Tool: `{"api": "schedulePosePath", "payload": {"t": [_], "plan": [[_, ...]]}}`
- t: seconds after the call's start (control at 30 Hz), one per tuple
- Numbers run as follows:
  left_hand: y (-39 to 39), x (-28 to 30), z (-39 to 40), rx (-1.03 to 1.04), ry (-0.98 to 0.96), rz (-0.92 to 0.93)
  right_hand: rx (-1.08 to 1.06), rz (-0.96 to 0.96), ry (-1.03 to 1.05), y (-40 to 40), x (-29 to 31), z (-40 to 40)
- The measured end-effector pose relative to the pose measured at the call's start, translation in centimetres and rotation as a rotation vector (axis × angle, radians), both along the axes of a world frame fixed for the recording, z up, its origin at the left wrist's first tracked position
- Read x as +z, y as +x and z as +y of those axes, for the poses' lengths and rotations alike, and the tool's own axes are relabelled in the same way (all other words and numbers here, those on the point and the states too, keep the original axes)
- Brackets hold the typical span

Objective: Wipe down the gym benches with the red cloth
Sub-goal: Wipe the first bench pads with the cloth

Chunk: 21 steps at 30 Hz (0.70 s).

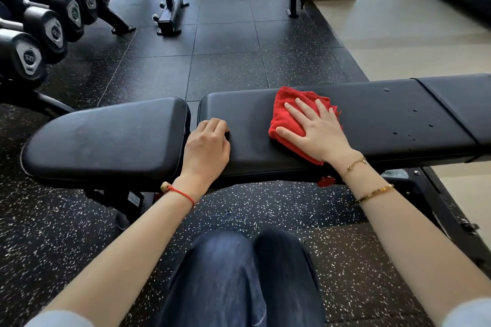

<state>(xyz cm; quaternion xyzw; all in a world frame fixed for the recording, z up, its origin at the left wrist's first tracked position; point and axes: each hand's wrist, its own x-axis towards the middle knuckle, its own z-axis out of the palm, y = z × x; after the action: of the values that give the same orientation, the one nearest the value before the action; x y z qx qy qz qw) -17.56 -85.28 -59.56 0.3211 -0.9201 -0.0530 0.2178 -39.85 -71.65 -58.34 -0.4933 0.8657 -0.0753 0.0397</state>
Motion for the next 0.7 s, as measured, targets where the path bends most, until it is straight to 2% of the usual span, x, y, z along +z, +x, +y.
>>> {"api": "schedulePosePath", "payload": {"t": [0.17, 0.37, 0.5, 0.6, 0.7], "plan": [[-1.5, 0.2, 0.6, 0.048, 0.039, 0.038, -0.087, 0.018, 0.029, 0.9, -0.2, -1.9], [-4.9, -0.5, 2.7, -0.041, 0.084, 0.093, -0.018, 0.040, -0.058, 3.0, -0.9, 3.1], [-5.7, -1.1, 3.2, -0.121, 0.064, 0.105, -0.145, 0.018, -0.036, 0.2, -0.6, 4.4], [-5.4, -1.3, 2.8, -0.153, 0.076, 0.115, -0.281, -0.018, 0.019, -2.3, 0.0, 2.0], [-5.0, -1.4, 2.8, -0.168, 0.093, 0.130, -0.314, -0.019, 0.046, -2.3, 0.2, -1.0]]}}
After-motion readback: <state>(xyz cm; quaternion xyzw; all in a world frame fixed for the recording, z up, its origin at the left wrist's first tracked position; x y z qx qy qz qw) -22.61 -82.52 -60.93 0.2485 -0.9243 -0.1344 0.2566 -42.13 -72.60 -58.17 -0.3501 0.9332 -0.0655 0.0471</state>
